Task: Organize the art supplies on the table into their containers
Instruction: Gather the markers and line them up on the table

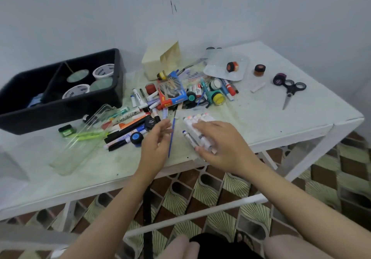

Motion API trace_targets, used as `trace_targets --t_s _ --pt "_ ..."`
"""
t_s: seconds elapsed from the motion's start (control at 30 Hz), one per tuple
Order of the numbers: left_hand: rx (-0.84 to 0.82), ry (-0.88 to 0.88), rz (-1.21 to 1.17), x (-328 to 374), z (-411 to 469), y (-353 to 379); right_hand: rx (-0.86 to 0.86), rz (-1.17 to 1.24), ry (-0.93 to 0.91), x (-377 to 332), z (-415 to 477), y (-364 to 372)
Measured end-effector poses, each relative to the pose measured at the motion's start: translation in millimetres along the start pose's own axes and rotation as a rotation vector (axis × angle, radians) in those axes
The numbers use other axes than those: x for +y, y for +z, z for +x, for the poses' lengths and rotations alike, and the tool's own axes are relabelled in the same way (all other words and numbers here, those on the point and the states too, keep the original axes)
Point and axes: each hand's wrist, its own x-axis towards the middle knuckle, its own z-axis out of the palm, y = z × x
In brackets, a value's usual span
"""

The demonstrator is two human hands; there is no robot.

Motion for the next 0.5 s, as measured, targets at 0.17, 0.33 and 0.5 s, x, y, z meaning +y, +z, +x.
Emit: trace_targets --t_s 0.17,0.33,0.5 --pt "-0.119 0.153 0.214 -9.3 1.4 -5.6 -0.072 -0.155 -0.021 4.2 -18.8 24.3" --pt "-0.285 0.268 0.390 -21.0 10.5 -10.6 -0.107 -0.173 -0.007 7.7 -23.8 27.6" --pt "-0.340 0.361 0.453 -21.9 12.3 -17.0 -0.117 -0.223 0.020 22.5 -33.2 21.6"
